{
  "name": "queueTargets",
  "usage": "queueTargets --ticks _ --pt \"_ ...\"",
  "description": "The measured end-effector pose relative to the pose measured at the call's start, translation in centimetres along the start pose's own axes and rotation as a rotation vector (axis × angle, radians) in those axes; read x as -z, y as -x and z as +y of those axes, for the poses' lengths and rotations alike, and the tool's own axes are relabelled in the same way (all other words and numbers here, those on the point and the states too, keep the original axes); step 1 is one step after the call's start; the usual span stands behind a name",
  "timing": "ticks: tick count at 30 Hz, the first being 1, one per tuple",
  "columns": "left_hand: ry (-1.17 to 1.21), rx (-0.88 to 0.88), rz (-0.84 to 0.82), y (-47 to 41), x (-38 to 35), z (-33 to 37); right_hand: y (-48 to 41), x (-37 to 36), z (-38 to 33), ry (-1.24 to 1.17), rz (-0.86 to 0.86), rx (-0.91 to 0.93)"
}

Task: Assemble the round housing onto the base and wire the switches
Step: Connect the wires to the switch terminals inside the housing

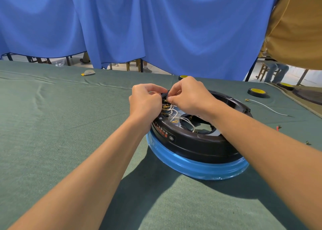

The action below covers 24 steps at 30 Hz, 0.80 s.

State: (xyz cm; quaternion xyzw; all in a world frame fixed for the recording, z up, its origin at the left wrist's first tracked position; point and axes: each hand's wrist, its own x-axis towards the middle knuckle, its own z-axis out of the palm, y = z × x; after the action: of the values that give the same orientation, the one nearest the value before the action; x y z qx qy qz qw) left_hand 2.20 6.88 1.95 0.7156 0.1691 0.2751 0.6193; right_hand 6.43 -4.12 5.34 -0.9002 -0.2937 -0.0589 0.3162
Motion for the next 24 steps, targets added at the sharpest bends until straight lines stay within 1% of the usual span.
queueTargets --ticks 2,5,7,11,16,24 --pt "0.005 0.003 -0.001 0.0 0.0 0.0 0.3 0.3 0.2 0.029 0.023 0.054" --pt "0.015 -0.001 -0.002 0.0 0.1 0.0 1.1 1.0 0.4 0.058 0.072 0.183" --pt "0.014 0.000 -0.001 0.0 0.1 -0.1 1.3 1.1 0.4 0.074 0.032 0.233" --pt "0.013 0.002 -0.001 -0.1 0.1 -0.1 1.3 0.9 0.5 0.135 -0.048 0.220" --pt "0.016 0.010 0.002 -0.1 0.2 0.0 1.3 1.1 0.6 0.188 -0.039 0.260" --pt "0.017 0.021 -0.008 0.1 0.3 0.0 1.1 1.2 0.7 0.158 -0.057 0.256"
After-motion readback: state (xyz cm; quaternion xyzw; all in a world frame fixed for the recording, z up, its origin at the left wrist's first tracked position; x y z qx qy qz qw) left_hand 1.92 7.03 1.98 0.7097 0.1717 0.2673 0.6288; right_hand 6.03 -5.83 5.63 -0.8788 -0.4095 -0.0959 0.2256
